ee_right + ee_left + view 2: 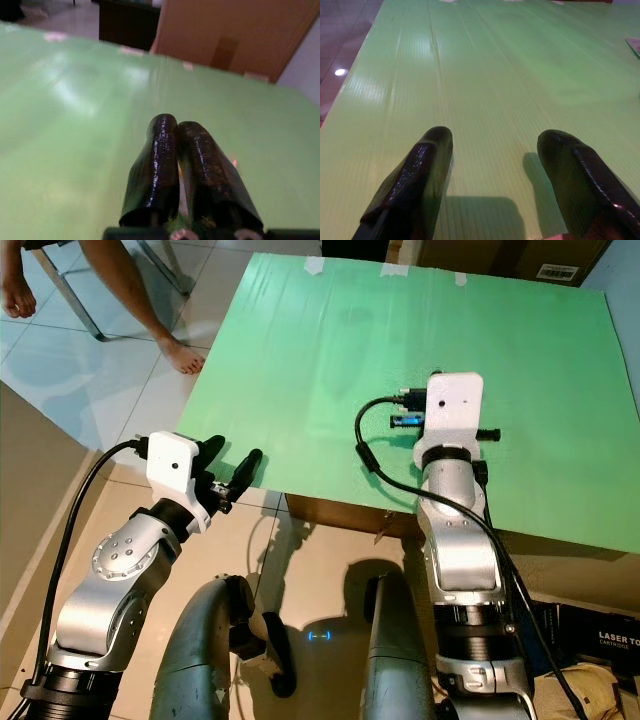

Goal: Hang keys on a hook

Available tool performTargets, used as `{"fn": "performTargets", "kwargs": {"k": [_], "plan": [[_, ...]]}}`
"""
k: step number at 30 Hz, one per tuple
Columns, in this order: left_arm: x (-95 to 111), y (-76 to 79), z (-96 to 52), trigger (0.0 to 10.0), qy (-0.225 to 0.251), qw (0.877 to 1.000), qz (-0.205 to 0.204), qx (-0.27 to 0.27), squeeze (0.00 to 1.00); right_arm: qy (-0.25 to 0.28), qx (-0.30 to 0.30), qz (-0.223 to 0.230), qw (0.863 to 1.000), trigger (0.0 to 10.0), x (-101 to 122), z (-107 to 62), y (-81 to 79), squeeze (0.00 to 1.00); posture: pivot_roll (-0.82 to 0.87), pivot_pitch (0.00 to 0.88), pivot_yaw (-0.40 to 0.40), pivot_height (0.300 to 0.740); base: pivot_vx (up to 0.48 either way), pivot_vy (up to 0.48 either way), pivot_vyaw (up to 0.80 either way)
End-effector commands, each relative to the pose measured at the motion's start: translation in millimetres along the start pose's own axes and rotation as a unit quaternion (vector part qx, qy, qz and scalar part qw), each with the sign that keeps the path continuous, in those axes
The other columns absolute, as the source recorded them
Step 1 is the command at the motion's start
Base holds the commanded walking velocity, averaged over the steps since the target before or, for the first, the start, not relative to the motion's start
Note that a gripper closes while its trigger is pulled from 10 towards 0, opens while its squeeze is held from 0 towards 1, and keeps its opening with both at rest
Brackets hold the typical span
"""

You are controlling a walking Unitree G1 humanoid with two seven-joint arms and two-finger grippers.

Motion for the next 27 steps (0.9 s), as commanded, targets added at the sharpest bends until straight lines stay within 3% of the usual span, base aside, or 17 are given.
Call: {"fn": "performTargets", "kwargs": {"k": [1, 9, 24, 25, 27], "plan": [[-4.3, -0.1, -1.8, 10.0, -0.006, 1.000, 0.000, 0.001, 0.00, -0.014, -0.006, -0.004, 1.000, 10.0, -7.6, -3.5, 3.3, 1.00, -0.18, 0.311, 0.050, 0.610, 0.000, 0.000, 0.00], [-4.1, 0.0, -2.0, 10.0, -0.006, 1.000, 0.001, 0.001, 0.00, -0.036, -0.002, -0.036, 0.999, 10.0, -30.0, -10.4, 8.8, 1.00, -0.17, 0.312, 0.053, 0.610, 0.000, 0.000, 0.00], [-4.4, -0.2, -3.1, 10.0, -0.005, 1.000, 0.003, 0.001, 0.00, -0.042, -0.001, -0.034, 0.999, 10.0, -35.4, -8.6, 7.0, 1.00, -0.17, 0.297, 0.045, 0.610, 0.000, 0.000, 0.00], [-4.3, -0.2, -3.2, 10.0, -0.005, 1.000, 0.003, 0.001, 0.00, -0.046, -0.002, -0.034, 0.998, 10.0, -37.3, -7.3, 8.4, 0.00, -0.17, 0.297, 0.045, 0.610, 0.000, 0.000, 0.00], [-4.1, -0.4, -3.1, 10.0, -0.005, 1.000, 0.003, 0.001, 0.00, -0.049, -0.005, -0.034, 0.998, 10.0, -38.7, -6.4, 9.3, 0.00, -0.17, 0.297, 0.045, 0.610, 0.000, 0.000, 0.00]]}}
Point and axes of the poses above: a point about 5 cm out from each wrist's last joint towards the gripper, its own z axis pointing out of the wrist towards the gripper, its own x axis along the axis of the wrist's last joint, y = z × x, the point moved 6 cm from there along z, pointing out of the wrist towards the gripper, and after that the axes turned 6 degrees about z, right-handed, at the moved point
